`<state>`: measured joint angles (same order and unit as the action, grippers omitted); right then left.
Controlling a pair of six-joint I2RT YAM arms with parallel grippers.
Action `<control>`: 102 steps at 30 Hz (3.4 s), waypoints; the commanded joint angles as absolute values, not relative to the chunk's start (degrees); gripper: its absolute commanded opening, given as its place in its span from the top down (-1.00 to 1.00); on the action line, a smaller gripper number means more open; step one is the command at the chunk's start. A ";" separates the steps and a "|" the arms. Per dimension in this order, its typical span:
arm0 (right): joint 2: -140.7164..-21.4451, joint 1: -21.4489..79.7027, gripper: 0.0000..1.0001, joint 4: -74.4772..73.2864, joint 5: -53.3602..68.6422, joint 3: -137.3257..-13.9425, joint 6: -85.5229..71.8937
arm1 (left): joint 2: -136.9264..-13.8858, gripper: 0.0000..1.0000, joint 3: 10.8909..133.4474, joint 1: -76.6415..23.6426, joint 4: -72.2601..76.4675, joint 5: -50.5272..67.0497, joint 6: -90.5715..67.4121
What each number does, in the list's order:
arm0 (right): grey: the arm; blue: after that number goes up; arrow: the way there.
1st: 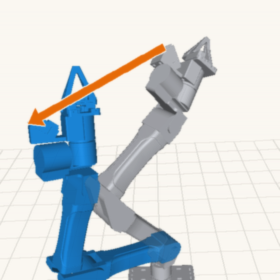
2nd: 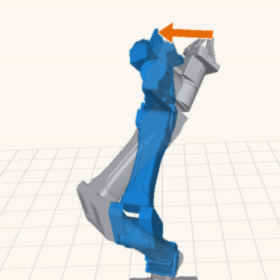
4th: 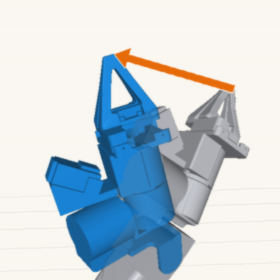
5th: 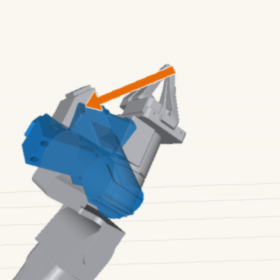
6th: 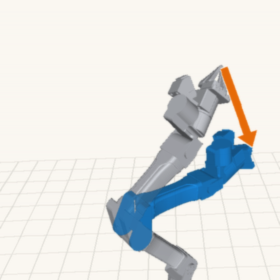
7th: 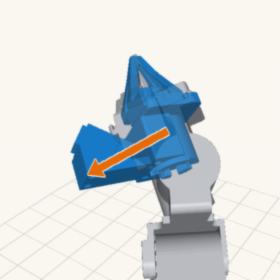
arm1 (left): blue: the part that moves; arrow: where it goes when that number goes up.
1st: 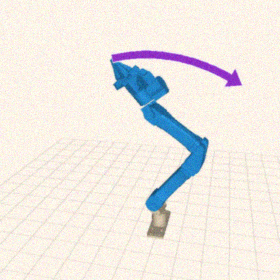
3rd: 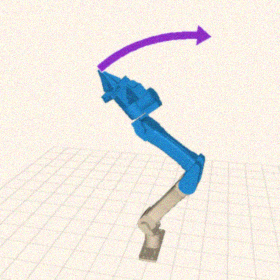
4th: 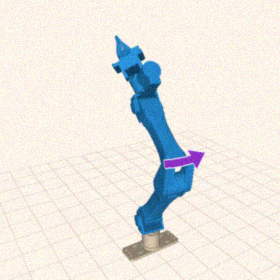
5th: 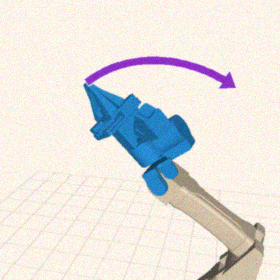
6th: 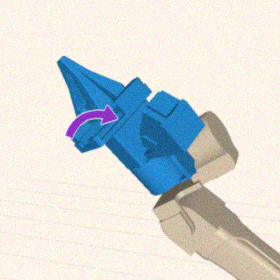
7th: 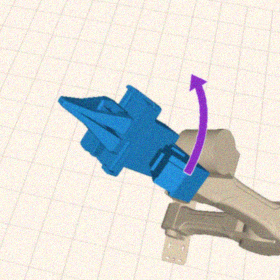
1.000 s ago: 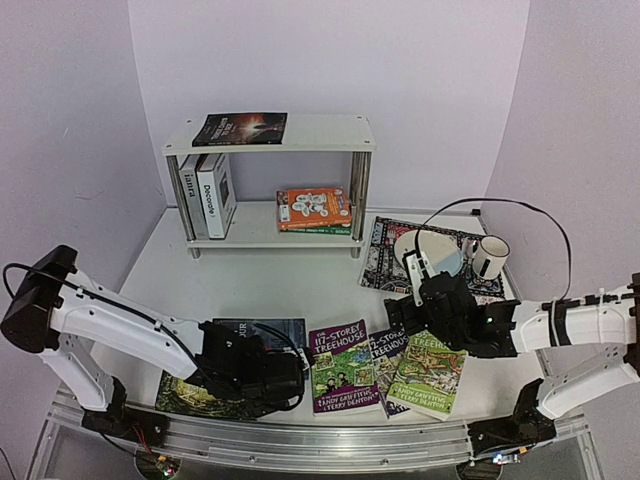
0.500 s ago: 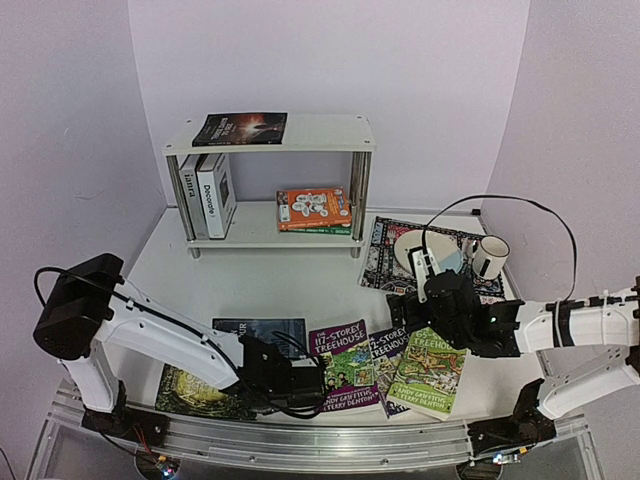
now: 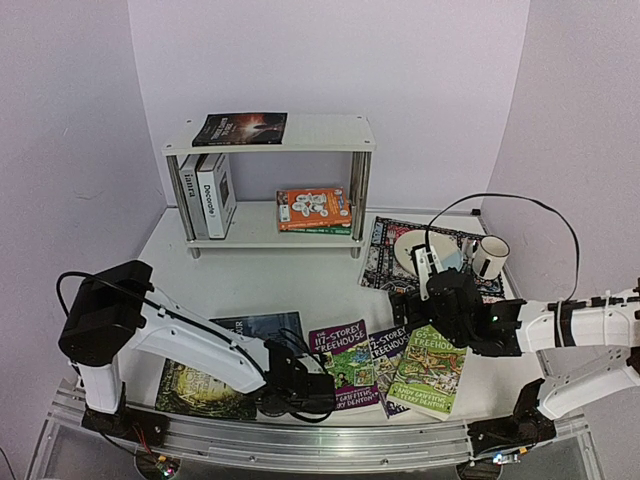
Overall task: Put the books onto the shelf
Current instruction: Pick up the book from the book pile, then place the book in the book pile on the shelf.
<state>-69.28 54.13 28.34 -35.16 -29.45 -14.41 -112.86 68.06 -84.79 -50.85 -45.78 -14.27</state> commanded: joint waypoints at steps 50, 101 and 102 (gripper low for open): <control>-67.66 53.43 -0.97 27.15 -37.07 -32.85 -14.48 | -86.02 1.00 106.52 -57.71 -2.02 -40.35 18.95; -64.01 53.27 -0.97 22.76 -38.23 -35.08 -12.85 | -104.88 1.00 111.79 -32.47 17.75 -21.25 57.18; -64.17 53.28 -0.97 22.76 -38.23 -35.16 -12.89 | -104.30 1.00 110.96 -32.50 17.73 -21.40 57.37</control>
<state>-64.79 53.65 23.08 -36.03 -32.99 -13.30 -107.23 109.43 -32.77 9.06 -20.02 54.30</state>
